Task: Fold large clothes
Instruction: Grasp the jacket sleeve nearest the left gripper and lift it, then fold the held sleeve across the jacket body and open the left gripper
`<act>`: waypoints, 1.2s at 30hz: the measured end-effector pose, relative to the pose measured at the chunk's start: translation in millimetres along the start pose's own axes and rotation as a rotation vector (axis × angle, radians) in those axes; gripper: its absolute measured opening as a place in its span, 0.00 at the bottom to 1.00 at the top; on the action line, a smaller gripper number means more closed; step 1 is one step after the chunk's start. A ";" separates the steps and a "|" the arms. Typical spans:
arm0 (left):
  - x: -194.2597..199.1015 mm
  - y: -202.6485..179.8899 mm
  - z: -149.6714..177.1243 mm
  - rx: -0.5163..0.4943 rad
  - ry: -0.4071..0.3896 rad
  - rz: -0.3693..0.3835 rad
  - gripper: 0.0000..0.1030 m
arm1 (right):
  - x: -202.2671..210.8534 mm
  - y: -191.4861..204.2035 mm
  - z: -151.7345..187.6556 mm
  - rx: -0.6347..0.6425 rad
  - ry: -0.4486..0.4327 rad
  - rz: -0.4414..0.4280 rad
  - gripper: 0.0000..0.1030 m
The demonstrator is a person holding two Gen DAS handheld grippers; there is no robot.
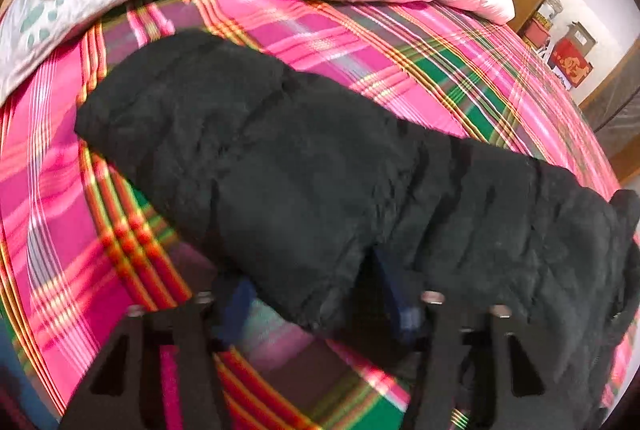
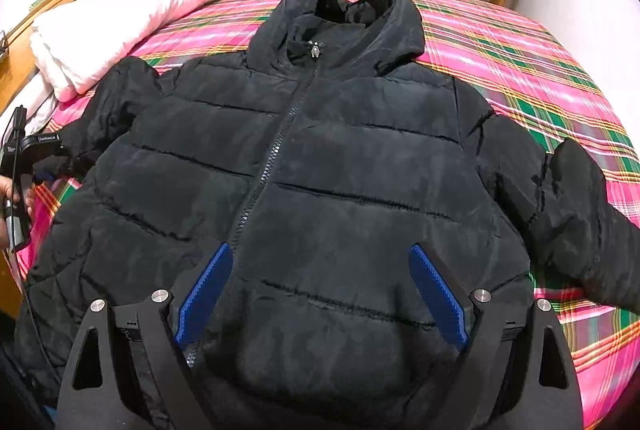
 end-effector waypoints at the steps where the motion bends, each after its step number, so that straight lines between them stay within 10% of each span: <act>1: -0.6 0.4 -1.5 -0.002 -0.008 0.001 0.36 | -0.7 -0.4 0.1 0.000 0.001 0.002 0.88; 5: 12.9 -5.5 -10.2 0.030 -0.035 0.059 0.11 | -3.1 -4.9 0.9 -0.011 0.008 0.013 0.88; 17: 141.2 -119.6 1.5 -0.268 -0.244 0.396 0.08 | 19.0 -28.8 7.3 -0.045 -0.014 0.045 0.88; 25: 181.9 -221.3 54.8 -0.525 -0.174 0.591 0.08 | 37.1 -57.1 13.0 -0.104 -0.049 0.061 0.88; 36: 111.7 -303.8 159.0 -0.753 0.117 0.654 0.18 | 27.3 -106.2 37.4 -0.205 -0.003 0.111 0.88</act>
Point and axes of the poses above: each gripper's, at about its wrist camera, not at the fingertips, and x roughly against the way its jaws point, y to its left, z to its underside, the point moved 1 cm from there along -x, roughly the way its jaws point, and after that the axes turned 10 degrees about z, right-handed, at the moved point
